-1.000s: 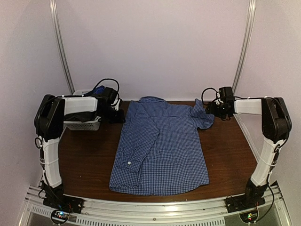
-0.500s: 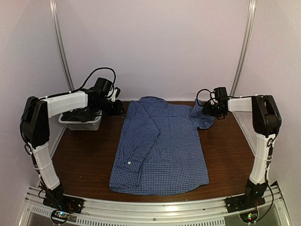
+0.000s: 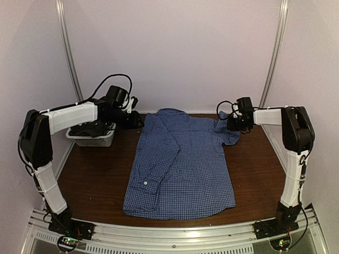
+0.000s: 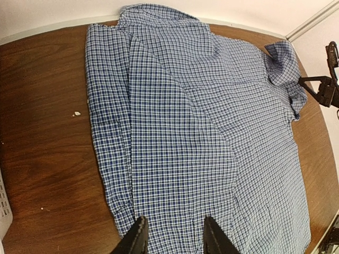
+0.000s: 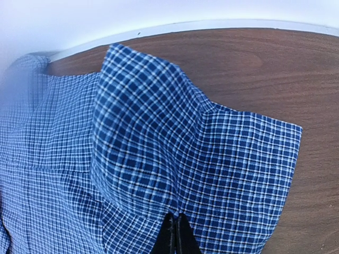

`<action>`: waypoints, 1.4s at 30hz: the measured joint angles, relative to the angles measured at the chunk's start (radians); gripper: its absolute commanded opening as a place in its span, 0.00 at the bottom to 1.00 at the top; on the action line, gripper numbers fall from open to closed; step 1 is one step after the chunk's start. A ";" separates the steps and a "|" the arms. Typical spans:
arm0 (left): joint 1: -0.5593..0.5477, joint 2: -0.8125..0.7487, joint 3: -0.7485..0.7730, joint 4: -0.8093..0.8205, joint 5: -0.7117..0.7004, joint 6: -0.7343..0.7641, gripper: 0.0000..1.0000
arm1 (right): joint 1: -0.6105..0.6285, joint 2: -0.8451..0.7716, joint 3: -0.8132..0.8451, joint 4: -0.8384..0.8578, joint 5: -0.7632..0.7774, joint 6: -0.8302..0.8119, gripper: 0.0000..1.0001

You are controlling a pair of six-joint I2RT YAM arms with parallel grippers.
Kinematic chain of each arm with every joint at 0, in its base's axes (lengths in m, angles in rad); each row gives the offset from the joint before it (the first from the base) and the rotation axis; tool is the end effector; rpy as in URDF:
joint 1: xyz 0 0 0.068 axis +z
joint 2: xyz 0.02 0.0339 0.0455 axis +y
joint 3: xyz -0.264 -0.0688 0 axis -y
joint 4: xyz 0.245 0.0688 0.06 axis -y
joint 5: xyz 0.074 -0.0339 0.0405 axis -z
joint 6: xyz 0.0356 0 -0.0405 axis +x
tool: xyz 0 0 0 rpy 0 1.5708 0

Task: Fold and stack the long sleeve shirts
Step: Pick up the 1/3-folded shirt from the center of the board, then fold the 1/3-folded shirt at the center of the board.

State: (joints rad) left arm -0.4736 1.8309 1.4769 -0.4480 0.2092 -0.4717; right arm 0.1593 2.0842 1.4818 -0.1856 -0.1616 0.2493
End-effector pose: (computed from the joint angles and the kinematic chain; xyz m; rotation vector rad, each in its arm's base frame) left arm 0.3652 -0.1955 0.2618 0.1069 2.4620 -0.6835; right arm 0.4557 0.0790 0.1767 0.0276 2.3795 0.3877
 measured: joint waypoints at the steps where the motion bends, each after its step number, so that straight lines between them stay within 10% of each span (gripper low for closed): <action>1: -0.002 -0.003 -0.001 0.000 0.003 -0.002 0.37 | 0.005 -0.004 0.000 -0.004 -0.002 0.000 0.00; 18: -0.032 -0.056 -0.079 0.028 0.055 -0.047 0.37 | 0.283 -0.267 -0.178 -0.006 -0.022 0.061 0.01; 29: -0.063 -0.056 -0.114 0.060 0.075 -0.070 0.37 | 0.406 -0.299 -0.288 -0.005 -0.024 0.091 0.62; 42: -0.080 -0.056 -0.131 0.083 0.085 -0.081 0.37 | 0.359 -0.415 -0.388 0.005 0.019 0.108 0.68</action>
State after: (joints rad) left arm -0.5533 1.7748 1.3460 -0.3653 0.2939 -0.5529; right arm 0.5179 1.6695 1.0935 -0.1806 -0.1425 0.3569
